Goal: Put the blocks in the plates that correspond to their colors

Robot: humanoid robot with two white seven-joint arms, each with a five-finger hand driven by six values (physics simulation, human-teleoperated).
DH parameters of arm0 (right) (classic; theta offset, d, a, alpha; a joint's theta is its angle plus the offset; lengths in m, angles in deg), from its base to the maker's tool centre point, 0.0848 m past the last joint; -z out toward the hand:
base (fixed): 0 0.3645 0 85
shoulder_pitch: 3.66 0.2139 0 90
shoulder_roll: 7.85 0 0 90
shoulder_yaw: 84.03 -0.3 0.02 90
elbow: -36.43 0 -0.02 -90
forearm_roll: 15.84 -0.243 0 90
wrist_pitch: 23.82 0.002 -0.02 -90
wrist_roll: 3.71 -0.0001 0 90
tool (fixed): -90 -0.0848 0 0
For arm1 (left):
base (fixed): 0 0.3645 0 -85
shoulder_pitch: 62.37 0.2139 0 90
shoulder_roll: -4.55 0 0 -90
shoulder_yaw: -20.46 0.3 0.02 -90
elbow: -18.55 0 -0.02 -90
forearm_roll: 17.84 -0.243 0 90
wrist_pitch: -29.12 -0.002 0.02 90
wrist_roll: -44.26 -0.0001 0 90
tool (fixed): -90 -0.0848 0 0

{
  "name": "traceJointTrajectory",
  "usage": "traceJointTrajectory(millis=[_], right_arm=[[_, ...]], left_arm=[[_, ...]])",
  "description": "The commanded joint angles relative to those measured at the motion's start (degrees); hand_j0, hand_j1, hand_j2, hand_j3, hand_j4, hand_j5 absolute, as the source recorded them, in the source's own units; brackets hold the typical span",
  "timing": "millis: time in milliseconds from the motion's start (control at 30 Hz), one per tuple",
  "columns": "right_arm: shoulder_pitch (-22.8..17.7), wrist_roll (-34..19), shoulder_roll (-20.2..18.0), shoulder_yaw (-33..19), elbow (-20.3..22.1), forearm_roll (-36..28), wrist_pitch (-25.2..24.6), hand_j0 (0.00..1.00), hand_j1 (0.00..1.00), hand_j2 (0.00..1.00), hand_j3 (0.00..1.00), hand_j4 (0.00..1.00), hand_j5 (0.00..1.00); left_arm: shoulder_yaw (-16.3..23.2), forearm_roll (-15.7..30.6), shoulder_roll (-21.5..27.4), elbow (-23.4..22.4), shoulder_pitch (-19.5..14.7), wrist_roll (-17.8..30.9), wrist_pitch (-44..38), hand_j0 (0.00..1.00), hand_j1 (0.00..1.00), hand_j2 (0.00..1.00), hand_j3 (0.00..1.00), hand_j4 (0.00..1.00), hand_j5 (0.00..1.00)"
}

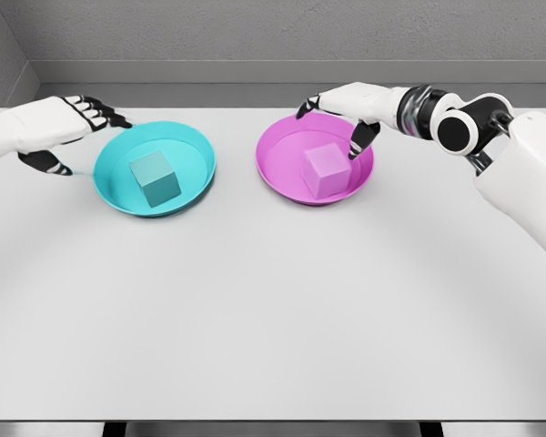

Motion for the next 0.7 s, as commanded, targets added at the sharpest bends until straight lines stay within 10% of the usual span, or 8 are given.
traceJointTrajectory(millis=[0, 233, 433, 667], right_arm=[[0.0, 0.0, -0.1, 0.0, 0.0, -0.1, -0.1, 1.0, 1.0, 1.0, 1.0, 1.0, 1.0], [-5.1, 0.0, -13.3, -8.2, 14.7, -0.6, 9.7, 1.0, 1.0, 1.0, 1.0, 1.0, 1.0], [-12.7, -0.1, -20.5, -18.1, 15.7, -5.2, 31.1, 1.0, 1.0, 1.0, 1.0, 1.0, 1.0], [-19.8, -0.1, -25.0, -20.3, 15.1, -6.1, 32.7, 1.0, 1.0, 1.0, 1.0, 1.0, 1.0]], left_arm=[[-0.1, 1.9, 3.4, 2.7, 0.2, 0.0, -0.1, 1.0, 1.0, 1.0, 1.0, 1.0, 1.0], [-0.2, 1.9, 5.3, 6.4, 3.0, 0.2, -0.1, 1.0, 1.0, 1.0, 1.0, 1.0, 1.0], [-0.4, 1.9, 6.8, 7.2, 3.3, 0.2, -0.1, 1.0, 1.0, 1.0, 1.0, 1.0, 1.0], [-0.4, 1.9, 6.8, 7.4, 3.3, 0.2, -0.1, 1.0, 1.0, 1.0, 1.0, 1.0, 1.0]])
